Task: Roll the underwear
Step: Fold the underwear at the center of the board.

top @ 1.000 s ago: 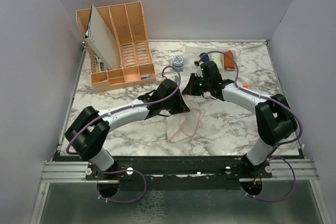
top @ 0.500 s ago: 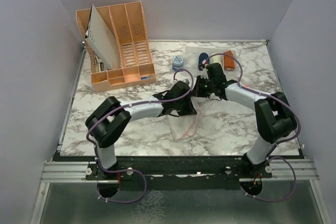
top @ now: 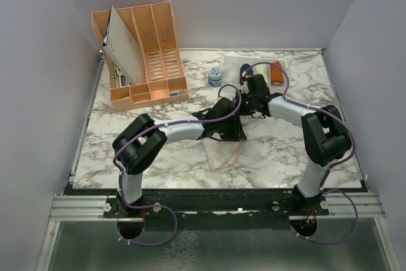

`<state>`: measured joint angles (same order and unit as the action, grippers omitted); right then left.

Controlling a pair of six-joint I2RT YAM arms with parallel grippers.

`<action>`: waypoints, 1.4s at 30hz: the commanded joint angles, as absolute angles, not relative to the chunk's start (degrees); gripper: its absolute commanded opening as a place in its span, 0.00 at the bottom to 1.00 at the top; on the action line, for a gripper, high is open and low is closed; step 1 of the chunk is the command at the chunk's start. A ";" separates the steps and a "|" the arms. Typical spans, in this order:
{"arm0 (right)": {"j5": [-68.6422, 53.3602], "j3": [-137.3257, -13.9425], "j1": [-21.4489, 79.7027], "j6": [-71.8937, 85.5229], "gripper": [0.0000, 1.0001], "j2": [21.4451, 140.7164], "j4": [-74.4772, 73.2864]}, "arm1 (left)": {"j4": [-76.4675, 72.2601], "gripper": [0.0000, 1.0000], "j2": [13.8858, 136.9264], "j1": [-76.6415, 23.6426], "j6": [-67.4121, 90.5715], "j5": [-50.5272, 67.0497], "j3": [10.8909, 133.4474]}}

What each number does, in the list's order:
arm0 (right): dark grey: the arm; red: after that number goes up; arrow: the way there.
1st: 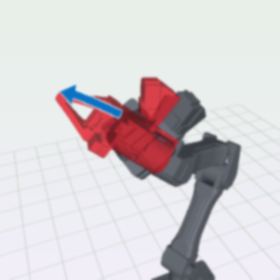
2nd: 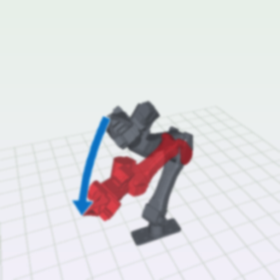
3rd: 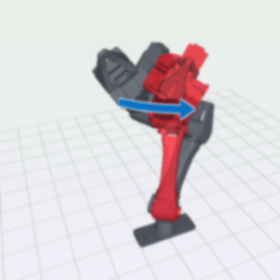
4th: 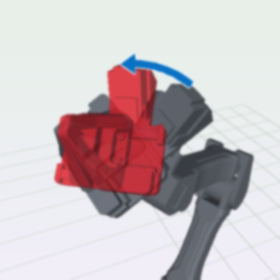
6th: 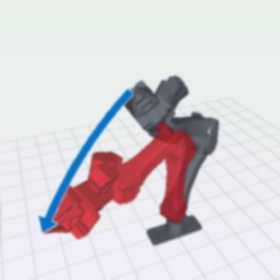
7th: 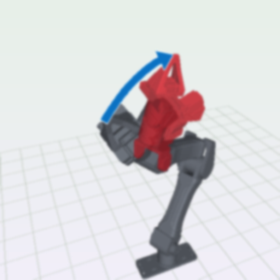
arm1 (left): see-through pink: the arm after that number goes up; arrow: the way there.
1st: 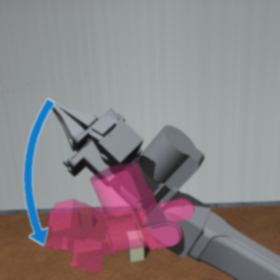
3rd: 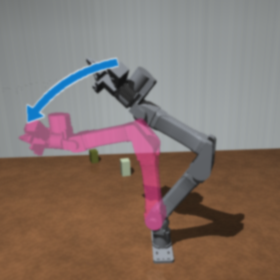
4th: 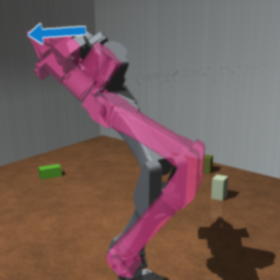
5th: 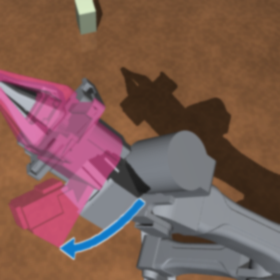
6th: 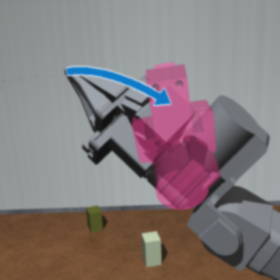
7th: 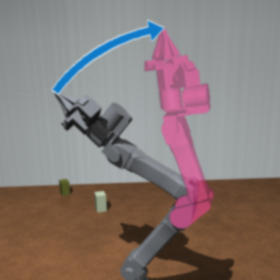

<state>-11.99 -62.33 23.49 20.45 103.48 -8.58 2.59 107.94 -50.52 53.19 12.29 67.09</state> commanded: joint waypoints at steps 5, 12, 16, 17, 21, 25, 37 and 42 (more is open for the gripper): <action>-5.13 -66.52 22.86 16.15 0.34 99.42 -13.96 | -1.67 0.68 104.27 -50.89 49.67 17.81 67.33; -13.56 -59.47 22.86 19.83 0.26 92.23 -12.27 | 3.28 0.72 92.42 -50.93 46.11 14.15 58.98; -15.72 -57.57 22.86 21.79 0.20 92.18 -13.76 | 4.86 0.73 85.24 -50.89 46.24 12.68 49.81; -13.77 -57.74 22.85 22.41 0.22 92.78 -15.05 | 5.00 0.73 84.14 -50.89 46.17 12.76 48.01; -10.95 -58.76 22.85 21.91 0.31 95.88 -16.32 | 4.62 0.73 81.53 -51.05 46.29 12.23 42.75; -12.77 -61.41 22.85 20.81 0.33 100.02 -17.82 | 8.08 0.73 80.46 -51.03 46.20 7.25 41.19; -14.31 -62.82 22.85 19.22 0.24 102.04 -18.23 | 11.34 0.73 80.01 -51.01 45.44 3.24 41.57; -16.18 -63.36 22.85 17.93 0.02 100.31 -18.46 | 11.34 0.73 81.55 -51.03 45.75 2.67 41.13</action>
<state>-13.67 -61.80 23.14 19.46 102.94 -17.72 10.11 80.14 -50.76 46.24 4.80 41.17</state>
